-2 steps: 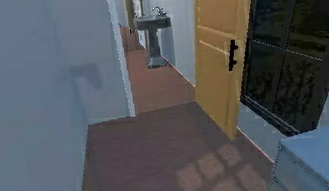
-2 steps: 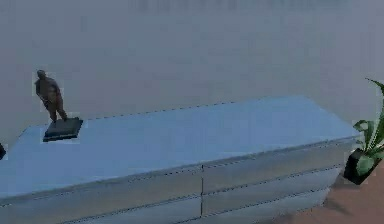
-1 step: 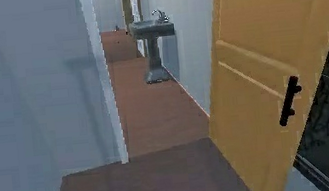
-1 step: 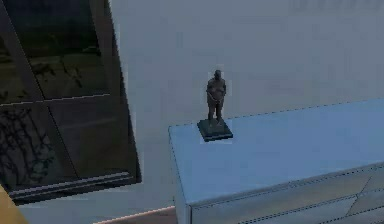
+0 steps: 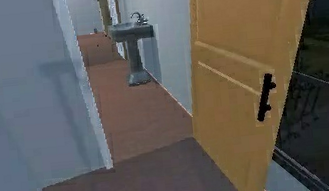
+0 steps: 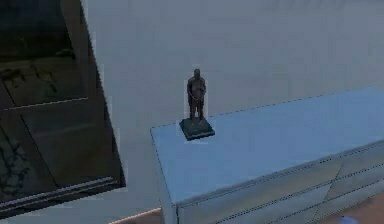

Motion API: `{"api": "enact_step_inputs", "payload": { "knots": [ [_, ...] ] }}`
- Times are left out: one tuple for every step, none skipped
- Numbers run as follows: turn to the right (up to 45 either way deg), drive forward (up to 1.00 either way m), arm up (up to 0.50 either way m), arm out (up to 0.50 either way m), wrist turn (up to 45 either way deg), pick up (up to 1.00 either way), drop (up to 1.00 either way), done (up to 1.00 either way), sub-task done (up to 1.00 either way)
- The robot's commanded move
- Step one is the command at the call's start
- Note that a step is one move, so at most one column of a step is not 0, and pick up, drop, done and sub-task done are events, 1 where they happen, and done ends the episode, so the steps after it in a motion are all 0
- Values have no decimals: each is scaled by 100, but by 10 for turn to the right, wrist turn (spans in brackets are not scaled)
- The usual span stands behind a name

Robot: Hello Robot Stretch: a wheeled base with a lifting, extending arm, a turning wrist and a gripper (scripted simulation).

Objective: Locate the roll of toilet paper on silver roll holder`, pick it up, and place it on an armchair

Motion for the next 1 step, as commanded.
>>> {"api": "enact_step_inputs", "payload": {
  "knots": [
    [0,100,0,0,0,0,0,0,0]
  ]
}}
